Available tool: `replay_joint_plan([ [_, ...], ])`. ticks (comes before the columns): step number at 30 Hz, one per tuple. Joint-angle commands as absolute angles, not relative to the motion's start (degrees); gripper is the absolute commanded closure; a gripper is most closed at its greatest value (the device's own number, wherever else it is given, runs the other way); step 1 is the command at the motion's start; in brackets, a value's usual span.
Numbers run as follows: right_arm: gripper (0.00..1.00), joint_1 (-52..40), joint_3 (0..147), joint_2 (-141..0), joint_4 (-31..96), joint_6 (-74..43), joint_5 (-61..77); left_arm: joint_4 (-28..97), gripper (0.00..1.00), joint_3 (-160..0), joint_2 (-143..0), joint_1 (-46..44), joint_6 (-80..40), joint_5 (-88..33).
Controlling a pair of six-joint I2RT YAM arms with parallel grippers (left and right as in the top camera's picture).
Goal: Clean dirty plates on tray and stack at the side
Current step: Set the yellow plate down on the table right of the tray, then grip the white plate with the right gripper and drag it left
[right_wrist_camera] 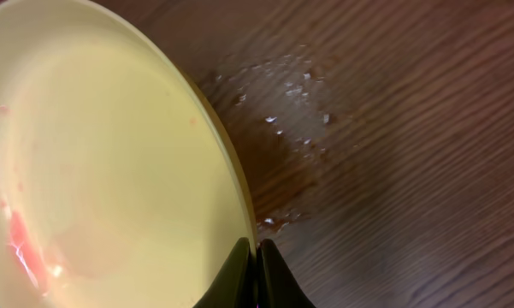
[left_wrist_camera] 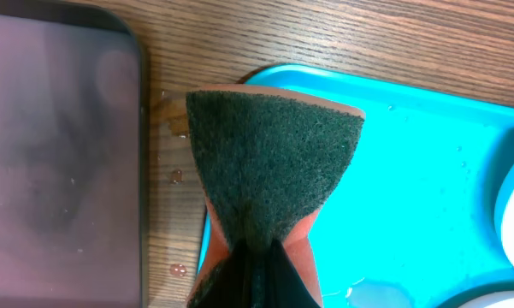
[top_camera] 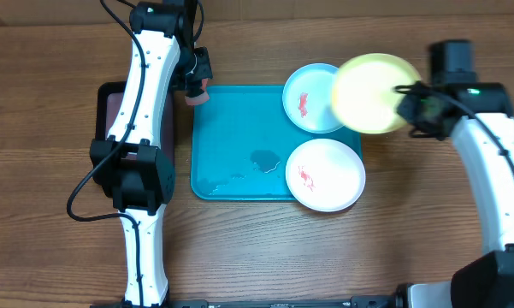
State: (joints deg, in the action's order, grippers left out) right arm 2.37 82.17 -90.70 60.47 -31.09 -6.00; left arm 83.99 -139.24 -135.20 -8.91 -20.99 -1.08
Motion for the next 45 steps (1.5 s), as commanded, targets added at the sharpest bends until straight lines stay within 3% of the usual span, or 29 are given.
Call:
replay_joint_plan([
  [1,0.96,9.26,76.79,-92.33,57.87,-29.74,-0.47,83.70,0.96,-140.73,-135.33,-9.02,-21.85,-0.86],
  [7,0.96,19.16,68.88,-95.39,50.72,-29.71,-0.47,83.77,0.96,-140.73,-135.33,-9.02,-21.82,-0.89],
  [13,0.96,22.26,64.01,-98.02,45.39,-29.50,-0.49,83.74,0.96,-140.73,-135.33,-9.02,-21.85,-0.86],
  [14,0.92,22.26,63.79,-98.26,45.01,-29.52,-0.45,83.74,0.96,-140.73,-135.33,-9.02,-21.85,-0.84],
  [16,0.66,22.24,64.07,-98.37,44.21,-27.92,1.17,83.77,0.96,-140.73,-135.33,-9.02,-21.85,-0.86],
  [20,0.52,22.24,68.42,-98.30,48.07,-23.64,7.99,83.77,0.96,-140.73,-135.33,-9.04,-21.85,-0.89],
  [25,0.51,21.34,76.69,-97.14,60.23,-21.39,15.09,84.09,0.96,-140.73,-135.33,-9.15,-21.85,-0.93],
  [32,0.49,14.15,76.55,-95.96,68.47,-10.44,20.49,84.20,0.96,-140.73,-135.33,-10.09,-21.85,-0.91],
  [37,0.48,5.37,70.06,-96.01,65.04,-8.36,13.52,84.20,0.96,-140.73,-135.33,-10.94,-21.82,-0.89],
  [45,0.48,0.54,62.06,-96.20,55.24,-7.16,13.30,84.16,0.96,-140.73,-135.33,-11.07,-21.82,-0.89],
])
